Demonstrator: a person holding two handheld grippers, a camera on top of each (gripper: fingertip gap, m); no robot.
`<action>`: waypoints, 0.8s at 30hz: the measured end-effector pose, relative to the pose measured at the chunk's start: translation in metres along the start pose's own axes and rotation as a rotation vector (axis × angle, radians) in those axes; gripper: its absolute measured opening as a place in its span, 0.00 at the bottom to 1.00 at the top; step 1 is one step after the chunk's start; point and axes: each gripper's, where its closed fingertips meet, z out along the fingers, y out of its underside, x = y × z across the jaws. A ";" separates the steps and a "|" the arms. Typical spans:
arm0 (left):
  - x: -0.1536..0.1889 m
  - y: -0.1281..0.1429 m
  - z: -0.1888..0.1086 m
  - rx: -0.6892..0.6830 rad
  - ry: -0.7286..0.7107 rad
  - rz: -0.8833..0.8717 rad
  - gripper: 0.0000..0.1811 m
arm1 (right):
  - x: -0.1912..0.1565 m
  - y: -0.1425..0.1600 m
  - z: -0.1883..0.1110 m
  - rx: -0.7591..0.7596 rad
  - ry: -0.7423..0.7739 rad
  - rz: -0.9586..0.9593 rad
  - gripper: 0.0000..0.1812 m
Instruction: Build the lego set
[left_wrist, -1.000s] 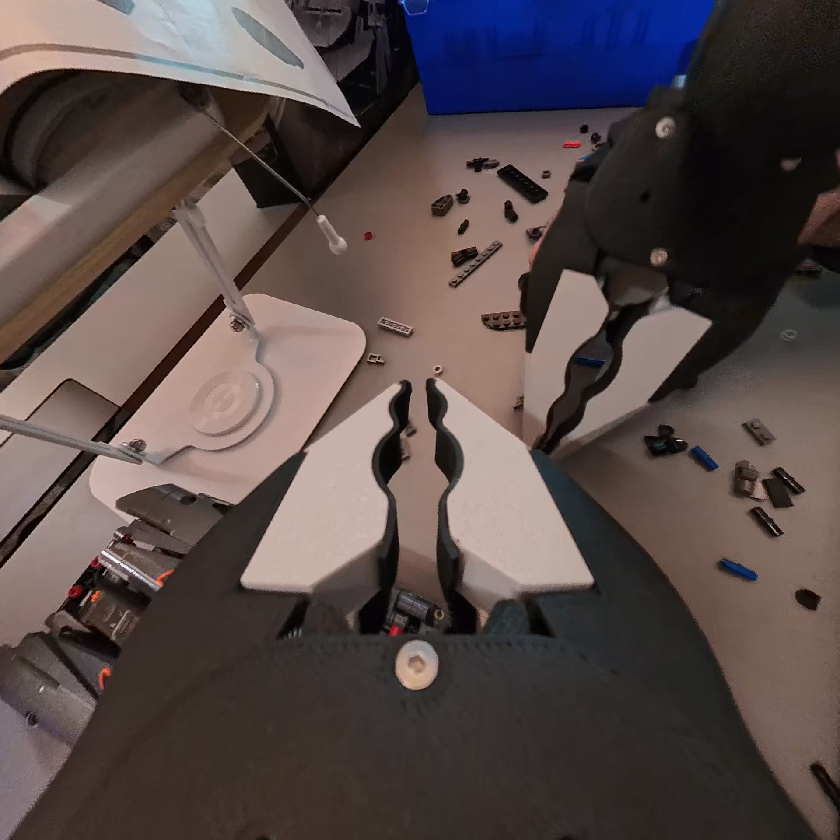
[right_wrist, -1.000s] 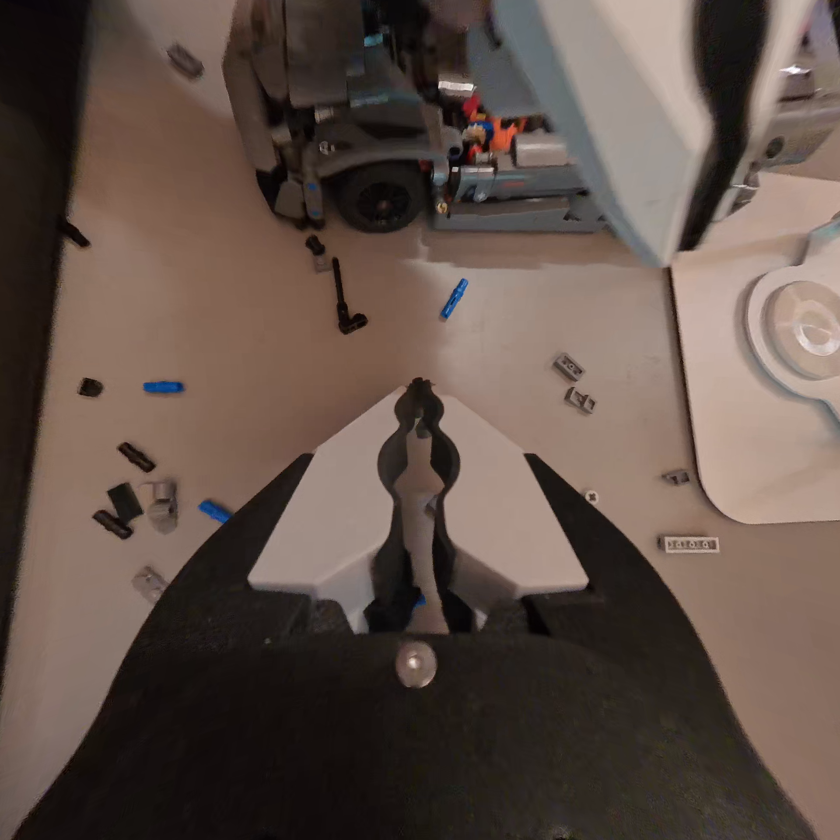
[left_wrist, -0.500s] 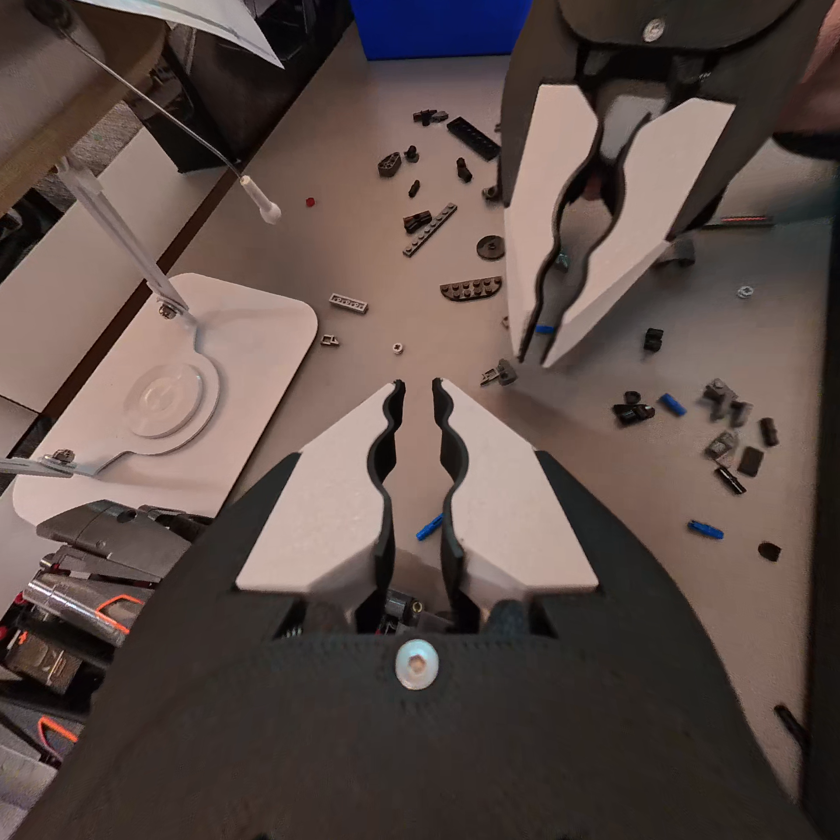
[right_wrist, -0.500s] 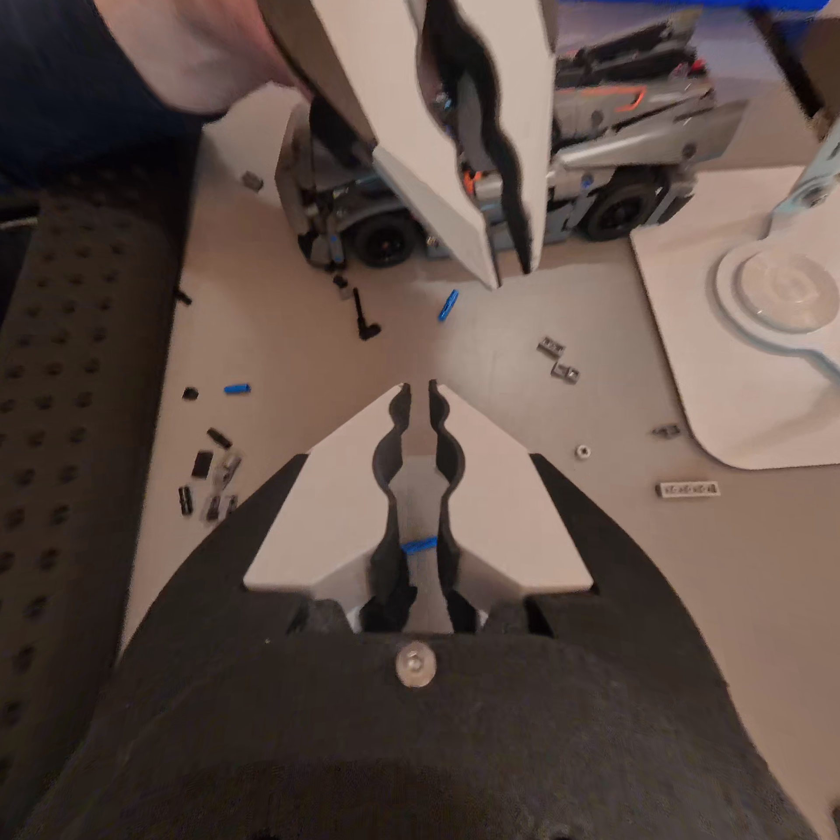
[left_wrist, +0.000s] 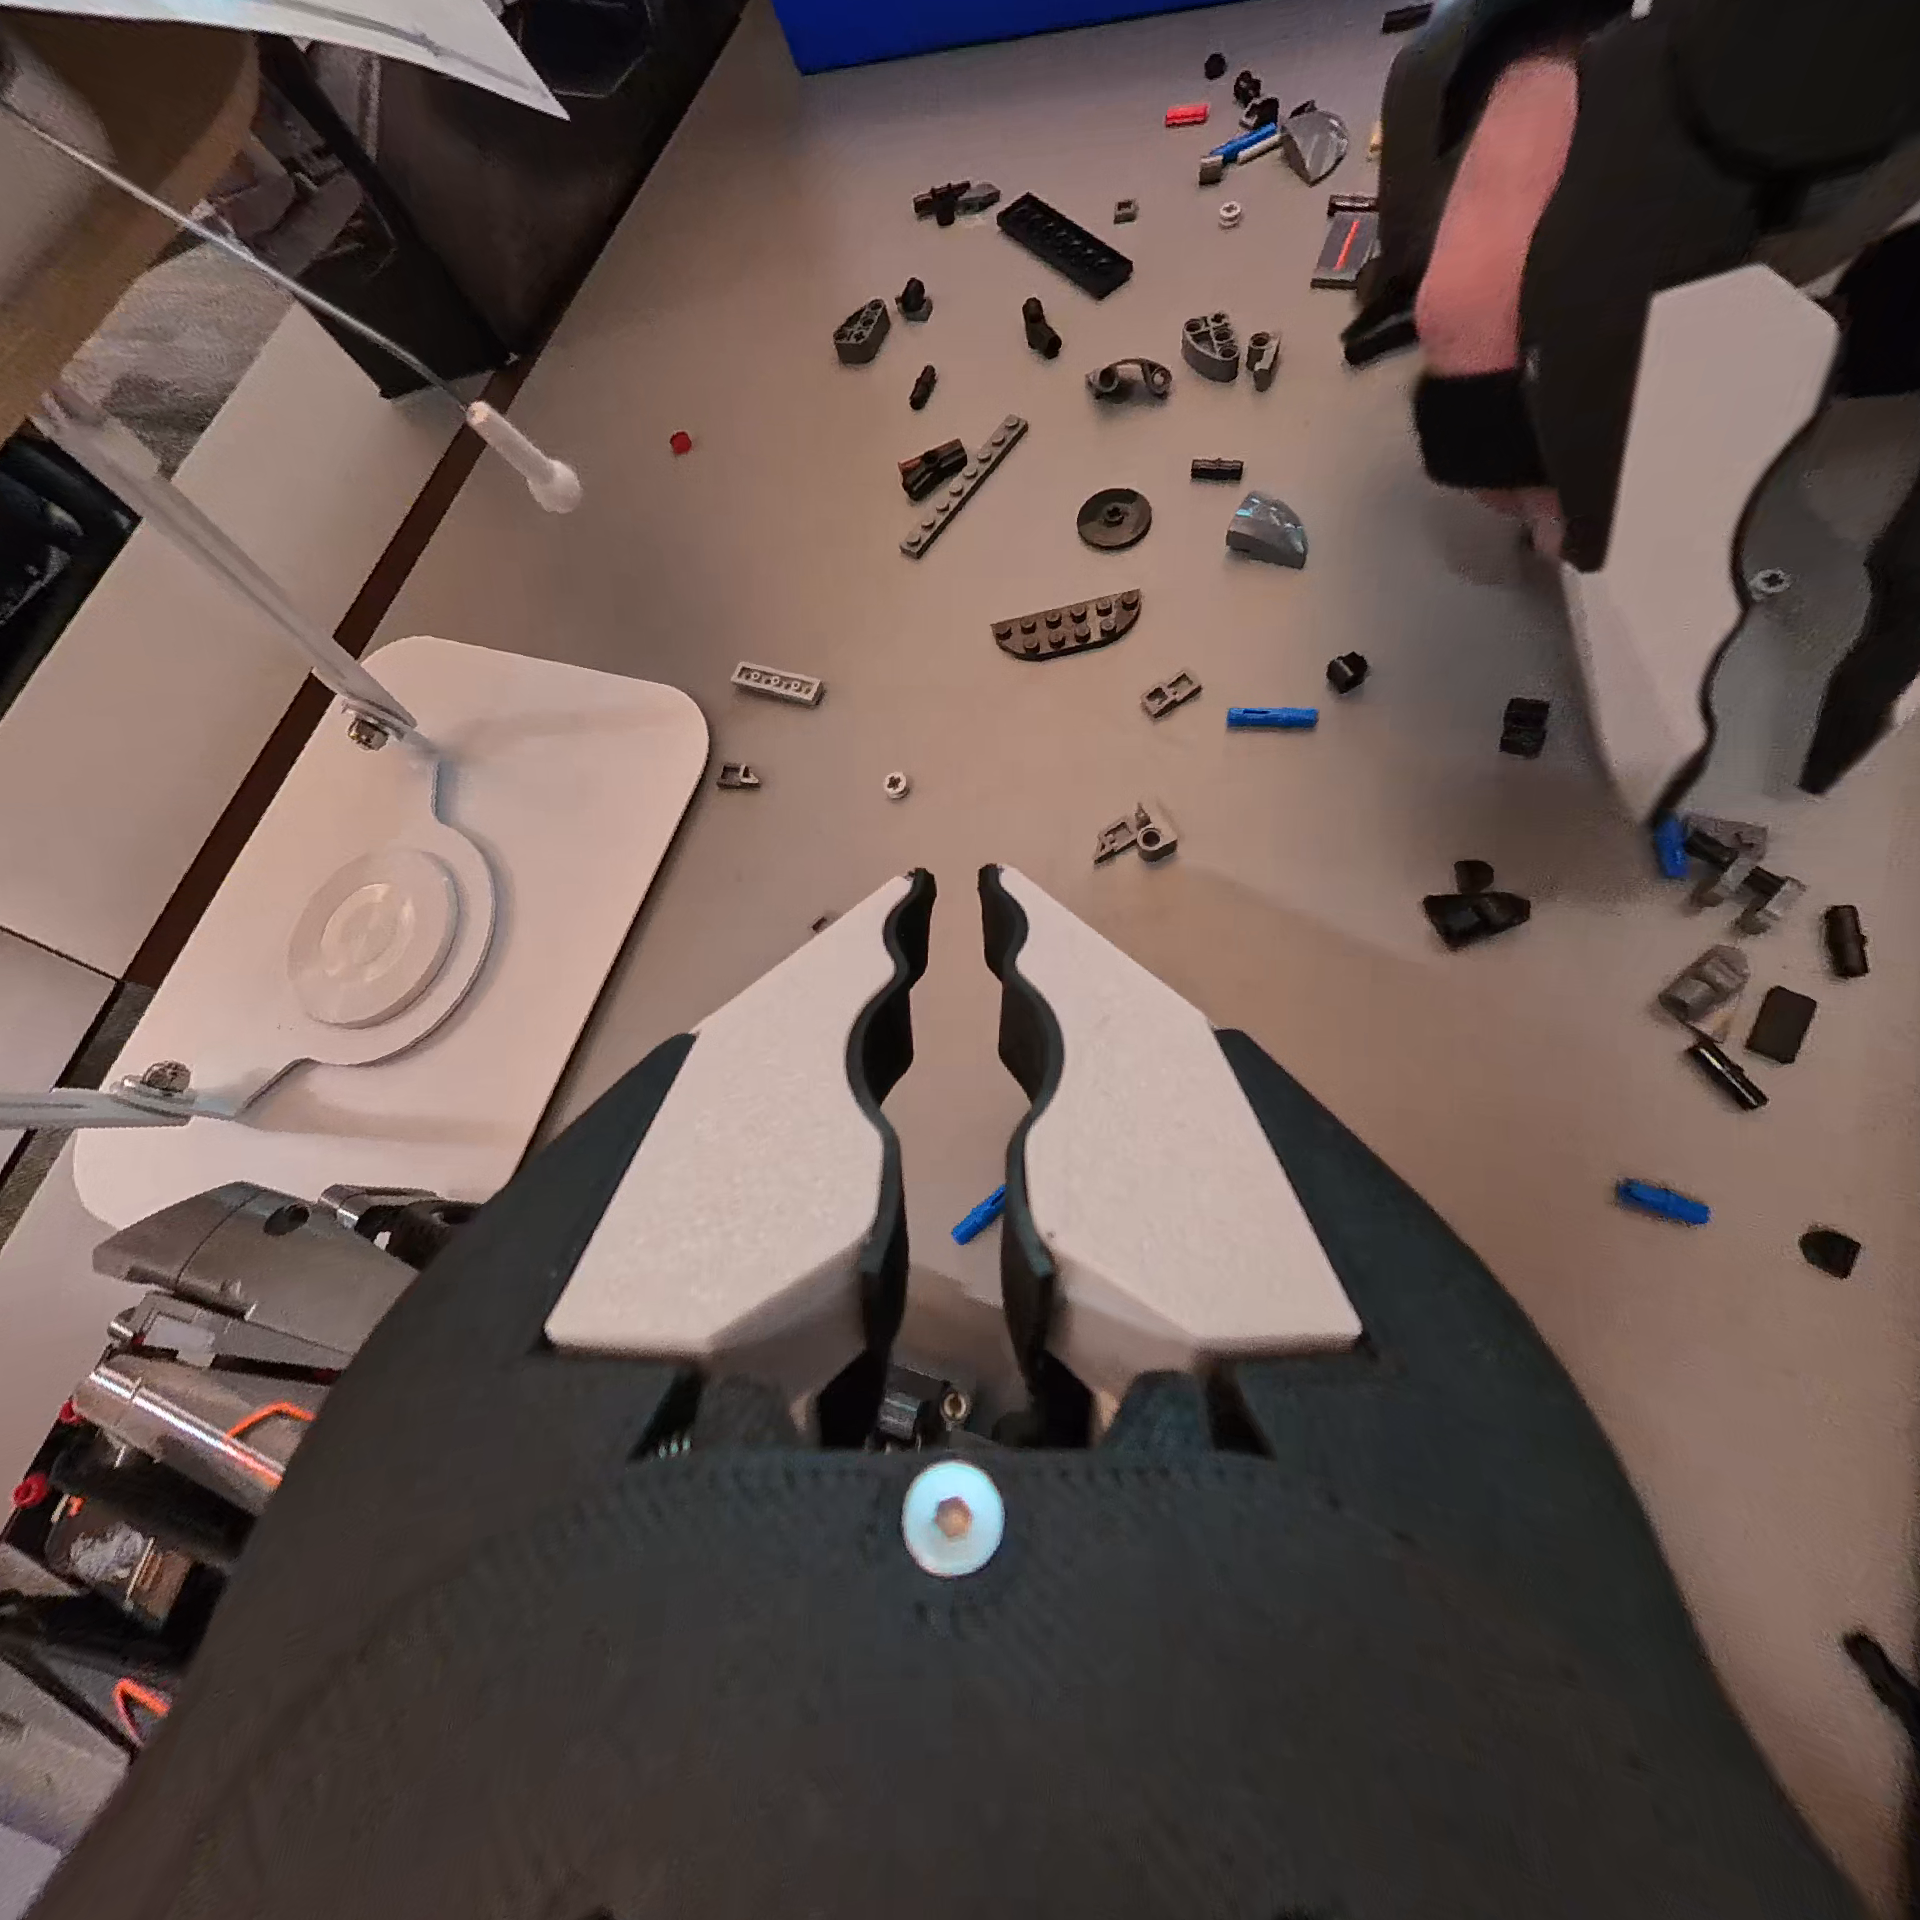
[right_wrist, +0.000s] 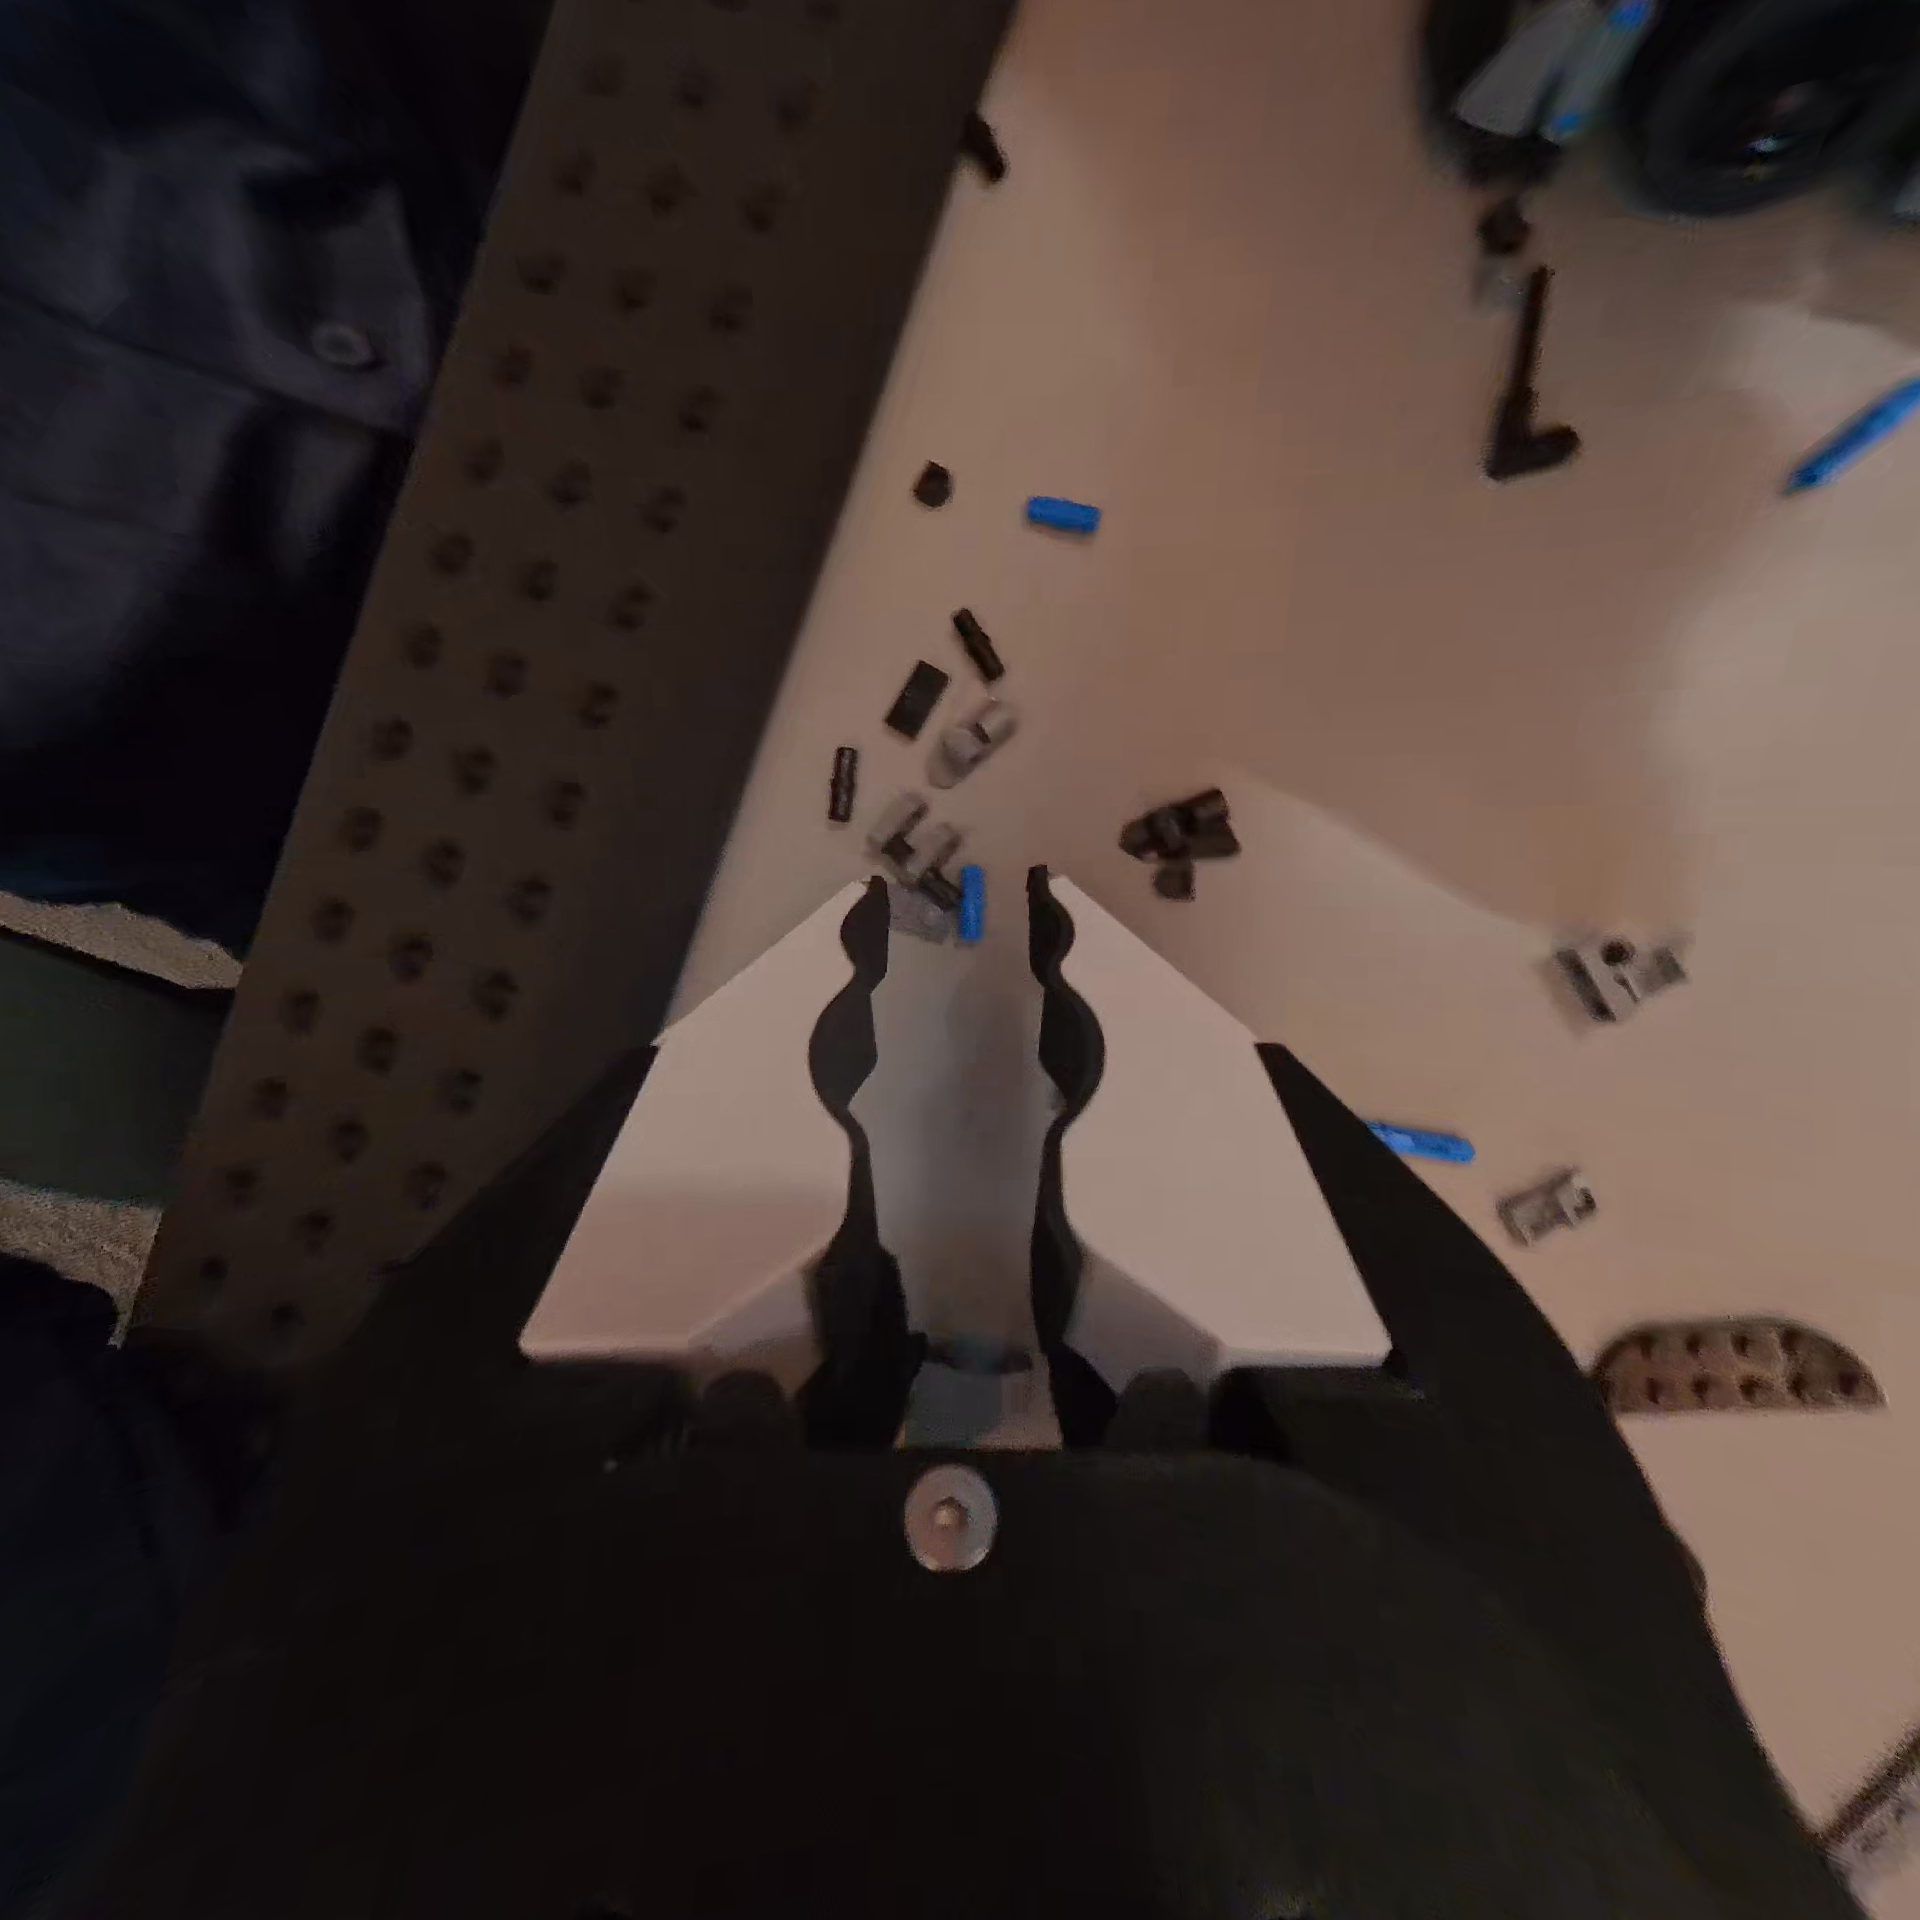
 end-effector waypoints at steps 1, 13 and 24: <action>0.001 0.000 0.001 -0.002 0.002 0.003 0.04 | -0.004 -0.002 0.004 -0.003 -0.014 -0.022 0.14; 0.007 0.001 0.006 -0.010 0.013 0.030 0.04 | -0.010 0.007 0.021 -0.044 -0.087 -0.032 0.01; 0.025 -0.013 -0.001 0.073 0.121 0.031 0.07 | 0.024 -0.023 -0.018 0.210 0.104 -0.019 0.01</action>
